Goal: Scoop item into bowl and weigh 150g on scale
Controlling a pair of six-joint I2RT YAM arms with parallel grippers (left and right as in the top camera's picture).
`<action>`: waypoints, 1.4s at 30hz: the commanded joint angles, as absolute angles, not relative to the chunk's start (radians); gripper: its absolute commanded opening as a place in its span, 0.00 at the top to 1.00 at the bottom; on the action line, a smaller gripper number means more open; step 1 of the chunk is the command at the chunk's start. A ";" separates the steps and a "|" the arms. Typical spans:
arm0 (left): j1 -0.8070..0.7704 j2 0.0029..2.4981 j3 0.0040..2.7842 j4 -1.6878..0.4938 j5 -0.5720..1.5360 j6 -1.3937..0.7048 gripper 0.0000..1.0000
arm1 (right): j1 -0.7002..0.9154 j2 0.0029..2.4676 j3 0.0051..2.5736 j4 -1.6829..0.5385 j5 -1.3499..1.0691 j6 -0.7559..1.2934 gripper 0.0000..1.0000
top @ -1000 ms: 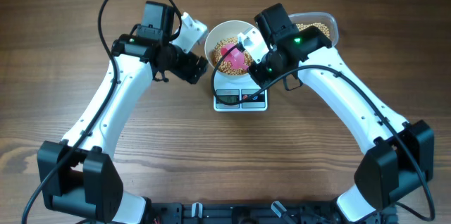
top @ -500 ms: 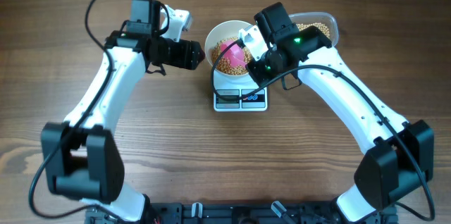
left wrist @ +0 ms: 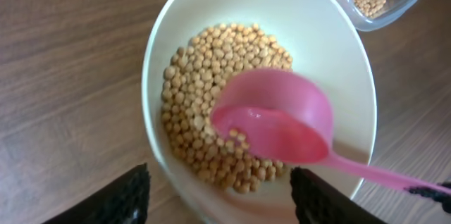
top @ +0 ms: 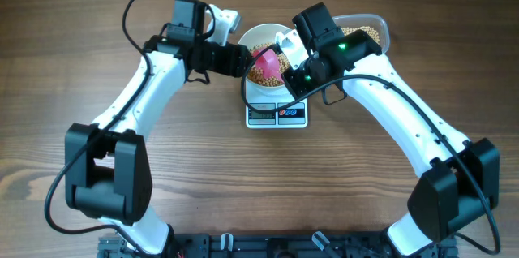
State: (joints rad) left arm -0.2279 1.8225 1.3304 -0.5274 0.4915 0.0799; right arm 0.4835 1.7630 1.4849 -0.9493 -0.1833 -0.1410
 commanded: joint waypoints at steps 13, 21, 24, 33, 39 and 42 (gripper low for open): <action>-0.233 1.899 1.329 -0.450 0.313 0.044 0.44 | 0.421 1.779 1.486 -0.947 -0.204 -0.105 0.96; -0.236 1.903 1.329 -0.442 0.346 0.044 0.49 | 0.417 1.779 1.486 -0.955 -0.204 -0.105 0.96; -0.244 1.903 1.329 -0.442 0.356 0.044 0.48 | 0.417 1.779 1.486 -0.955 -0.205 -0.105 0.96; -0.279 1.903 1.329 -0.455 0.358 0.071 0.57 | 0.417 1.779 1.486 -0.954 -0.225 -0.105 0.96; -0.279 1.903 1.329 -0.455 0.358 0.070 0.54 | 0.417 1.779 1.486 -0.955 -0.245 -0.101 0.96; -0.279 1.903 1.329 -0.453 0.358 0.070 0.52 | 0.417 1.779 1.486 -0.955 -0.246 -0.097 0.96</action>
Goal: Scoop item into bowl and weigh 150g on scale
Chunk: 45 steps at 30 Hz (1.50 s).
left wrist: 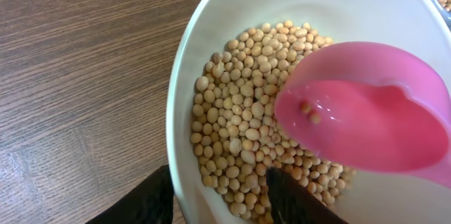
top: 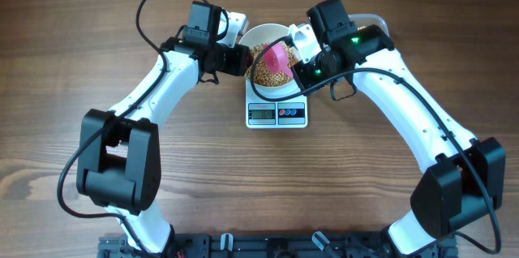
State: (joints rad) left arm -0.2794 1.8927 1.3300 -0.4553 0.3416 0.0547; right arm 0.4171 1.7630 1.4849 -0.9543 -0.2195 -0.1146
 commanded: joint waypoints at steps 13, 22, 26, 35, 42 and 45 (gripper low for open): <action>-0.279 1.903 1.329 -0.456 0.377 0.071 0.46 | 0.323 1.732 1.488 -0.955 -0.258 -0.062 0.96; -0.278 1.903 1.329 -0.413 0.377 0.070 0.32 | 0.298 1.686 1.488 -0.955 -0.355 -0.106 0.95; -0.281 1.904 1.329 -0.399 0.377 0.070 0.27 | 0.297 1.686 1.488 -0.954 -0.391 -0.106 0.96; -0.298 1.910 1.329 -0.400 0.377 0.071 0.24 | 0.290 1.654 1.496 -0.927 -0.416 -0.105 0.96; -0.300 1.919 1.328 -0.403 0.377 0.070 0.24 | 0.281 1.638 1.509 -0.928 -0.412 -0.105 0.96; -0.312 1.919 1.328 -0.415 0.377 0.071 0.25 | 0.281 1.638 1.509 -0.923 -0.412 -0.104 0.96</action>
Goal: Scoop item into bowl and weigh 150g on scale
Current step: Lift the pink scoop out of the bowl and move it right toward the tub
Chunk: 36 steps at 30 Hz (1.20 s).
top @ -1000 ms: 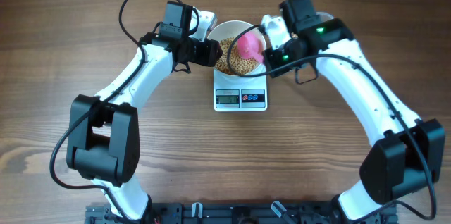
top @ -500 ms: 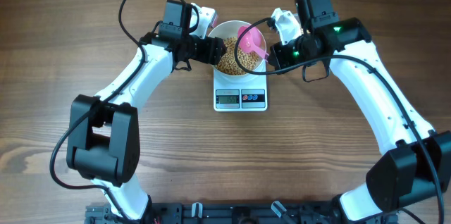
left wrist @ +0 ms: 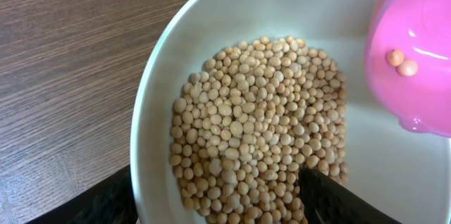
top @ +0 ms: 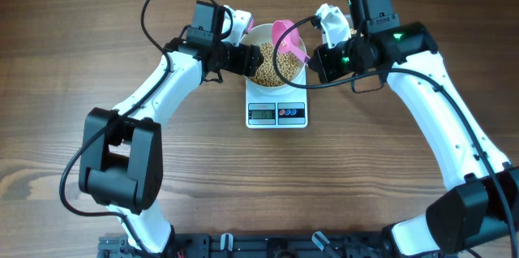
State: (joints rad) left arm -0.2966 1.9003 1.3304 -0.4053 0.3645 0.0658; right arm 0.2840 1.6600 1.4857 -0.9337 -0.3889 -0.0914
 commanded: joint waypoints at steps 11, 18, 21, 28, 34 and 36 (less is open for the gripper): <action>-0.318 1.919 1.329 -0.418 0.374 0.071 0.22 | 0.268 1.626 1.514 -0.896 -0.412 -0.101 0.96; -0.295 1.919 1.329 -0.376 0.354 0.070 0.17 | 0.207 1.606 1.520 -0.885 -0.413 -0.075 0.96; -0.274 1.913 1.330 -0.355 0.354 0.070 0.14 | 0.193 1.602 1.520 -0.885 -0.414 -0.075 0.95; -0.231 1.877 1.358 -0.344 0.355 0.070 0.09 | 0.192 1.599 1.520 -0.864 -0.417 -0.072 0.96; -0.203 1.830 1.388 -0.348 0.356 0.070 0.05 | 0.189 1.599 1.520 -0.838 -0.417 -0.044 0.96; -0.191 1.814 1.402 -0.358 0.376 0.070 0.05 | 0.183 1.599 1.520 -0.834 -0.422 -0.041 0.96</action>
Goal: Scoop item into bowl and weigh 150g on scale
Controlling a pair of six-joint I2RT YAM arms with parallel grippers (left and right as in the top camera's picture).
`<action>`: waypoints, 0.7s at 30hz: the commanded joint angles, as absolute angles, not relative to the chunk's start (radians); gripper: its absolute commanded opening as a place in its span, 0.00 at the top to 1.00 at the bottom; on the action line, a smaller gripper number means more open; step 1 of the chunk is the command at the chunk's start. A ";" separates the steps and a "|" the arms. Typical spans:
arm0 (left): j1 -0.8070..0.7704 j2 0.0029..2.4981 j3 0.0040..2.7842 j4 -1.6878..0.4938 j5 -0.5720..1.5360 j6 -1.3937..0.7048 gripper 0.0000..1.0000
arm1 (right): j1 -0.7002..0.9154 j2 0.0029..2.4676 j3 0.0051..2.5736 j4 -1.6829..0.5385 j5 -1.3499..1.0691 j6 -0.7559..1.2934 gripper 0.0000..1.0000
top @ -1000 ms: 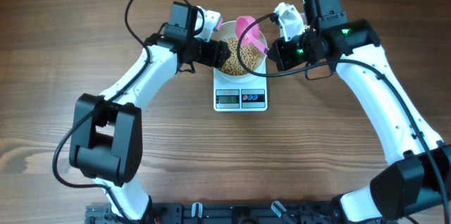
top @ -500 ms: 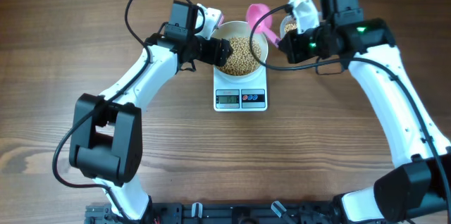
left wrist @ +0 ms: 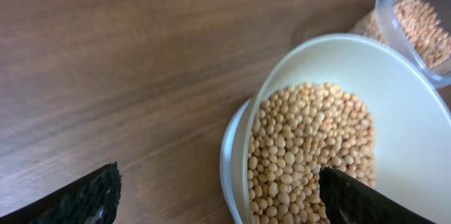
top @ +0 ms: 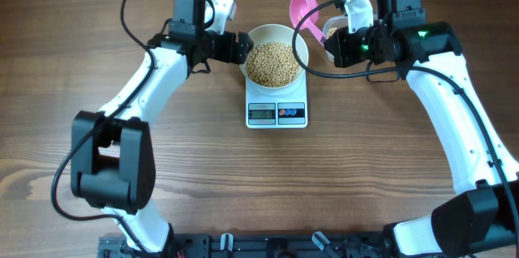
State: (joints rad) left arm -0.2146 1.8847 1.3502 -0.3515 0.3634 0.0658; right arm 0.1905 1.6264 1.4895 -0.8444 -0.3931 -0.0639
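The white bowl (top: 276, 35) of soybeans (top: 276, 62) stands on the small scale (top: 276, 113). In the left wrist view the bowl (left wrist: 394, 62) is lower right, beans (left wrist: 310, 139) heaped inside. My left gripper (top: 241, 47) is open at the bowl's left rim; one finger (left wrist: 81, 196) is over the table, the other (left wrist: 359, 199) over the beans, touching nothing. My right gripper (top: 328, 43) is shut on the handle of the pink scoop (top: 303, 5), which is held behind and right of the bowl.
A clear plastic container (left wrist: 416, 20) of beans sits at the back right, mostly hidden under the right arm in the overhead view (top: 332, 27). The scale's display (top: 262, 113) faces the front. Bare wooden table (top: 162, 169) surrounds the scale.
The scoop was over the bowl's right rim and is now clear of it, behind and right of the bowl. My left gripper has drawn back left, its fingers standing wider apart.
The scoop first lay tipped on the beans in the bowl, left fingers open beside the rim. Then it hung almost empty over the beans, left fingers closer together at the rim. Later it was at the right rim; now it is outside the bowl.
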 commanded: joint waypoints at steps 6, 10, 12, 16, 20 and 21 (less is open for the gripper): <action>-0.183 1.802 1.410 -0.407 0.437 0.075 0.02 | 0.141 1.599 1.520 -0.819 -0.530 -0.022 0.96; -0.201 1.820 1.410 -0.451 0.433 0.110 0.00 | 0.101 1.599 1.520 -0.815 -0.586 -0.018 0.96; -0.214 1.837 1.410 -0.455 0.413 0.120 0.00 | 0.083 1.599 1.520 -0.815 -0.586 0.000 0.96; -0.239 1.887 1.410 -0.453 0.342 0.119 0.00 | 0.055 1.599 1.520 -0.812 -0.586 0.003 0.96; -0.252 1.931 1.410 -0.443 0.342 0.119 0.00 | 0.041 1.599 1.520 -0.800 -0.586 0.004 0.96; -0.255 1.939 1.410 -0.439 0.342 0.119 0.00 | 0.039 1.599 1.520 -0.796 -0.586 0.004 0.96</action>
State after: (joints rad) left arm -0.2451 1.8893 1.3972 -0.4515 0.3637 0.0994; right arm 0.0483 1.6264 1.4895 -0.8112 -0.5522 -0.0071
